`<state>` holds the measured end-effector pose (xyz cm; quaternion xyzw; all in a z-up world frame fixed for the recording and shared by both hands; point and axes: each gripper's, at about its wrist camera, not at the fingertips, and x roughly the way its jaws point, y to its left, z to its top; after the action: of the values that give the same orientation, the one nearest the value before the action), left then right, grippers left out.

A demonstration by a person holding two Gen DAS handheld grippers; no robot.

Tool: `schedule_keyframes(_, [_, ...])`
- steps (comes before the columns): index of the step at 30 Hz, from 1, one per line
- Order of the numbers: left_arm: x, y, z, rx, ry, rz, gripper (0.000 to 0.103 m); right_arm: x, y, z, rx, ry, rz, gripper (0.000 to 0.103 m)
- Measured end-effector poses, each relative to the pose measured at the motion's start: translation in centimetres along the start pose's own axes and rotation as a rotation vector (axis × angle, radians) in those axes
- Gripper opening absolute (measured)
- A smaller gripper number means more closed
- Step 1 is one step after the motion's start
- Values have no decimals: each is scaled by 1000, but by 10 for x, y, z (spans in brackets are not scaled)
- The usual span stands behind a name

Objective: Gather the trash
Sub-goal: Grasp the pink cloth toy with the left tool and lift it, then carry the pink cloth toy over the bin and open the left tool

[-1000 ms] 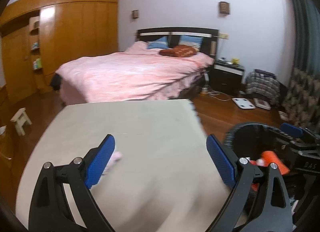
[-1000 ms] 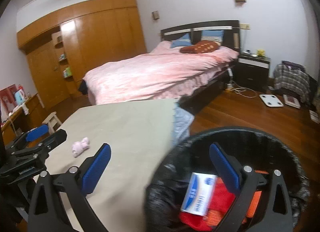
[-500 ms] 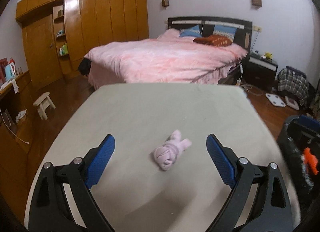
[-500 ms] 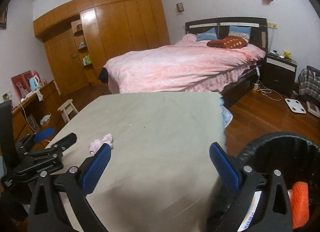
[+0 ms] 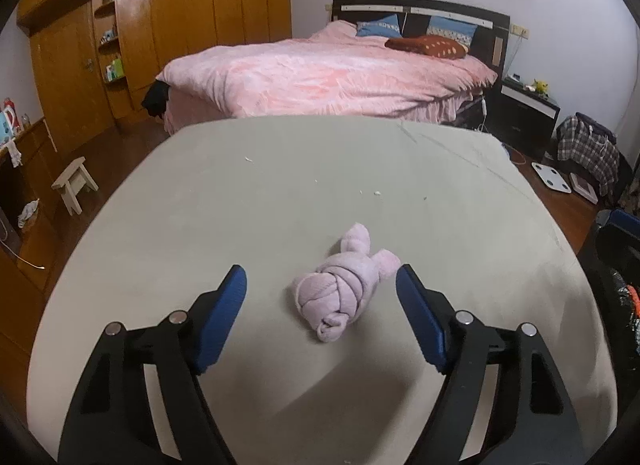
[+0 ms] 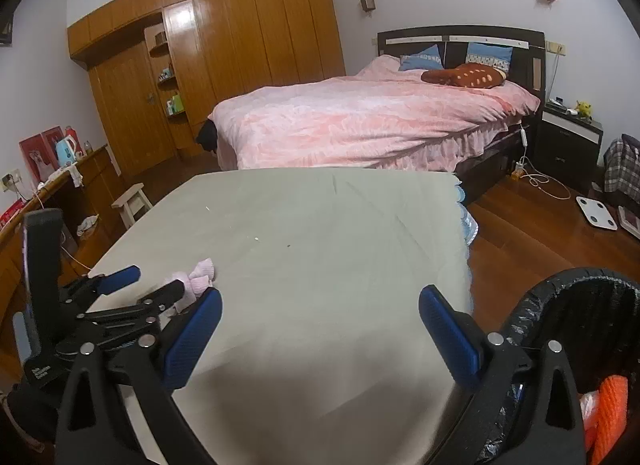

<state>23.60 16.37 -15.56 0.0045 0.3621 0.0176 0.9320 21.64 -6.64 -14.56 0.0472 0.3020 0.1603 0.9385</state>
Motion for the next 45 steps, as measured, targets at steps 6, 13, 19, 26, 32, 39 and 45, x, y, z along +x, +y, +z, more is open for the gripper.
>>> schedule_keyframes(6, [18, -3, -4, -4, 77, -18, 57, 3, 0, -1, -1, 10, 2, 97])
schedule_keyframes(13, [16, -6, -2, -13, 74, -27, 39, 3, 2, -1, -7, 14, 0, 97])
schedule_keyframes(19, [-11, -13, 9, -25, 8, -41, 39, -5, 0, 3, -7, -6, -3, 97])
schedule_keyframes(26, [-45, -31, 21, -13, -46, -55, 39, -31, -9, 9, 1, -39, -13, 97])
schedule_keyframes(32, [-73, -52, 29, 6, -98, -78, 39, -59, -23, 14, 17, -70, -25, 97])
schedule_keyframes(39, [-96, -89, 32, 49, -137, -122, 39, -93, -46, 15, 47, -102, -61, 97])
schedule_keyframes(45, [-110, -122, 28, 75, -149, -180, 39, -120, -72, 9, 76, -117, -117, 97])
